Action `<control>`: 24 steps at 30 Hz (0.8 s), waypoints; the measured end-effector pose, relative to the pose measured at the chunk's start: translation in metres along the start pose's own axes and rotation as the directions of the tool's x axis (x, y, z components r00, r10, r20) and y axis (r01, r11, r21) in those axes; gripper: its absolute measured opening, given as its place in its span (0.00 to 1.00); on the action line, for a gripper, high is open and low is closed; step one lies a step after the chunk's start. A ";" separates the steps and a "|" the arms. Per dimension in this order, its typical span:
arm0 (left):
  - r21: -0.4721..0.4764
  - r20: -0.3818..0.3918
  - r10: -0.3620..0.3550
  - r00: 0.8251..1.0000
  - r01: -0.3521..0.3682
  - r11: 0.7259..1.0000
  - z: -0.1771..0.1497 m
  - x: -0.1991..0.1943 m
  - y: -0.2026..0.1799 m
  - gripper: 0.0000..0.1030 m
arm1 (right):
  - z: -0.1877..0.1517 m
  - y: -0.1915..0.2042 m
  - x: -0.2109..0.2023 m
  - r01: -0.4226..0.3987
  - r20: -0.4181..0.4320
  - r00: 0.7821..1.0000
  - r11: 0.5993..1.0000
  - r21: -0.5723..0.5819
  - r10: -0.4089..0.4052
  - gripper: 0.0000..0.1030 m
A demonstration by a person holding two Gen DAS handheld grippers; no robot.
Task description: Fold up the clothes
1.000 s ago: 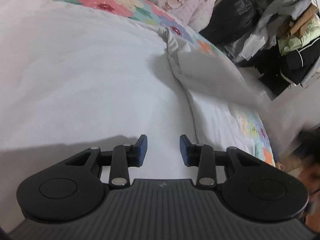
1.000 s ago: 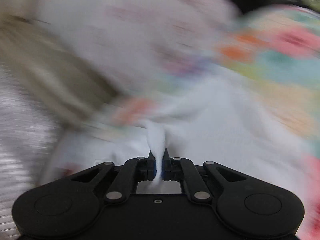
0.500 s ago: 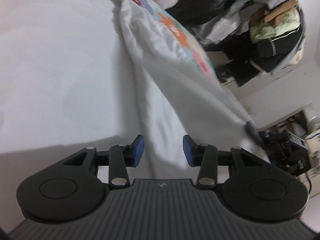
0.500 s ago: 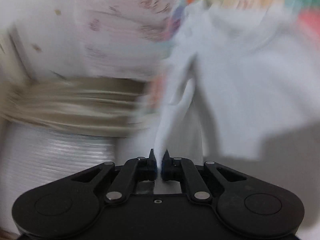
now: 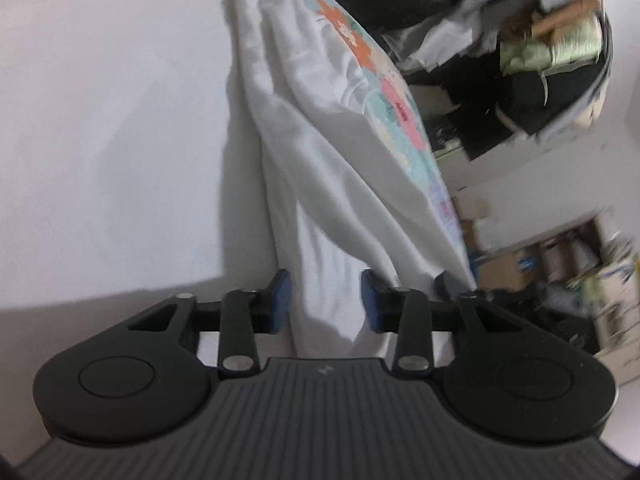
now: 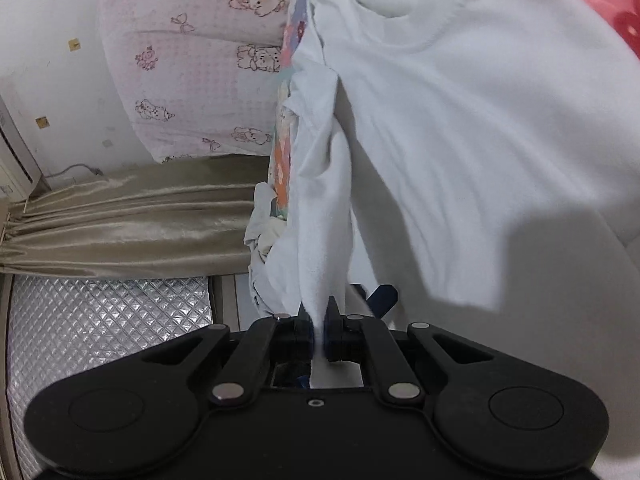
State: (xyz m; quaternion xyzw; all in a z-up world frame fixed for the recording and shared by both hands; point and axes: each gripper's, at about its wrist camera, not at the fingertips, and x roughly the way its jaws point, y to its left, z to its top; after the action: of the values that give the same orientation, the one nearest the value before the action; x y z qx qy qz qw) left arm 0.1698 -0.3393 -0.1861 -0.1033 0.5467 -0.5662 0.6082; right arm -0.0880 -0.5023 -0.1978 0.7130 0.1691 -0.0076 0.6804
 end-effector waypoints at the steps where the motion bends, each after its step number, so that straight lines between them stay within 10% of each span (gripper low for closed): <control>1: 0.007 0.000 -0.012 1.000 0.012 1.000 0.000 -0.002 -0.005 0.00 | 0.000 0.003 0.001 0.007 0.004 1.000 1.000 -0.009 -0.007 0.08; 6: 0.168 0.061 0.126 0.990 -0.135 0.976 0.000 -0.035 -0.052 0.00 | -0.004 0.028 0.004 0.080 -0.004 0.997 0.980 -0.180 -0.082 0.16; 8: 0.153 -0.004 0.198 0.980 -0.195 0.969 -0.004 -0.026 -0.044 0.00 | -0.009 0.041 0.009 0.192 0.002 0.979 0.929 -0.316 -0.201 0.45; 11: 0.134 -0.100 0.354 0.930 -0.340 0.931 -0.015 -0.005 -0.021 0.00 | -0.016 0.042 0.012 0.339 0.045 0.935 0.850 -0.403 -0.351 0.50; 20: 0.155 0.050 0.363 0.931 -0.366 0.918 0.025 -0.052 -0.027 0.17 | 0.004 0.081 0.003 0.450 0.159 0.885 0.715 -0.535 -0.438 0.50; 24: 0.125 0.053 0.289 0.956 -0.293 0.948 0.098 -0.050 -0.011 0.28 | 0.053 0.095 0.028 0.458 0.184 0.878 0.665 -0.590 -0.442 0.51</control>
State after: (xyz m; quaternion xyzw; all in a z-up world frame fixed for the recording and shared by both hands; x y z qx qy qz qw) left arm 0.2525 -0.3514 -0.1133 0.0091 0.5068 -0.5034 0.6998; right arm -0.0259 -0.5491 -0.1165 0.3866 0.3240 -0.1287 0.8539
